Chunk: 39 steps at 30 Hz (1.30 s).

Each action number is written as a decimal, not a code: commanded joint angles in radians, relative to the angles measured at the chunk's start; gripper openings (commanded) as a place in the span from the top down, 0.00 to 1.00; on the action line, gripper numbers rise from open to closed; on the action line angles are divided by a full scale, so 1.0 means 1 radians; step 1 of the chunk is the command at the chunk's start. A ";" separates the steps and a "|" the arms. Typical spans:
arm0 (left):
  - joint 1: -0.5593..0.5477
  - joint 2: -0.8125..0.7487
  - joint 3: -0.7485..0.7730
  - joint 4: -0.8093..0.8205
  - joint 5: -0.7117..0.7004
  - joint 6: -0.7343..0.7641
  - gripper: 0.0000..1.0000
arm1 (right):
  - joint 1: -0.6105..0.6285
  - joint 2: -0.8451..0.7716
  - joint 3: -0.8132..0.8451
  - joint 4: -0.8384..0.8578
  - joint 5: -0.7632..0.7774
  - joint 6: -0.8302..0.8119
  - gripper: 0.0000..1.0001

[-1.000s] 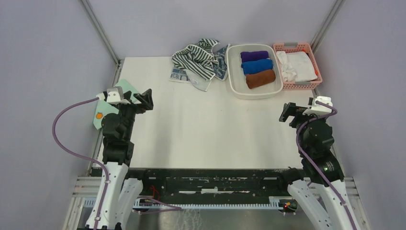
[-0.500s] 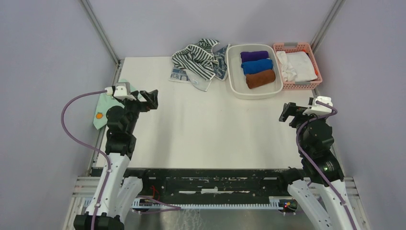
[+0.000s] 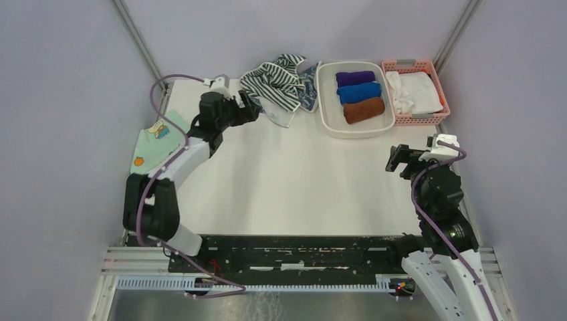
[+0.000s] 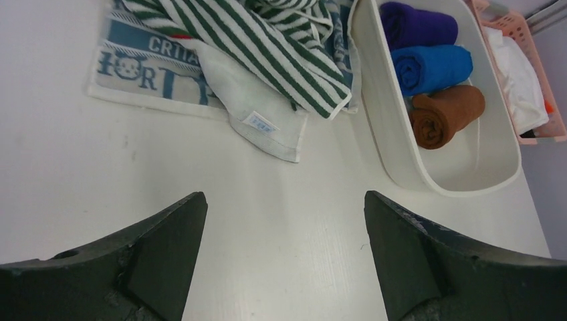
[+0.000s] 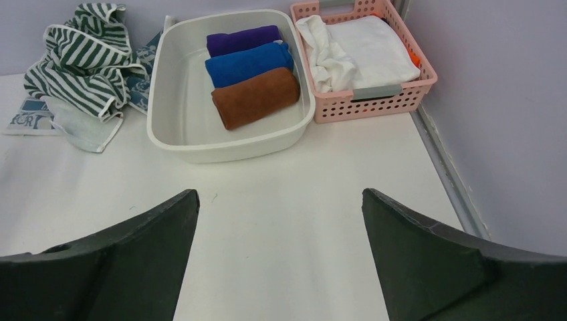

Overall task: Roll the towels
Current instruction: Pick up the towel at the corner of the board.

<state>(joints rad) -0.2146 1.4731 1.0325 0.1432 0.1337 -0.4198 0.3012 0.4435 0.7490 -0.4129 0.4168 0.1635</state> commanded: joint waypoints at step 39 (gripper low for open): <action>-0.027 0.764 1.117 0.072 0.078 -0.100 0.97 | 0.007 0.109 0.016 0.004 -0.130 0.028 0.00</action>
<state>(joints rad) -0.2481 2.4279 2.0232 0.1574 0.2028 -0.6373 0.3058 0.5629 0.7418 -0.4351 0.3111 0.1787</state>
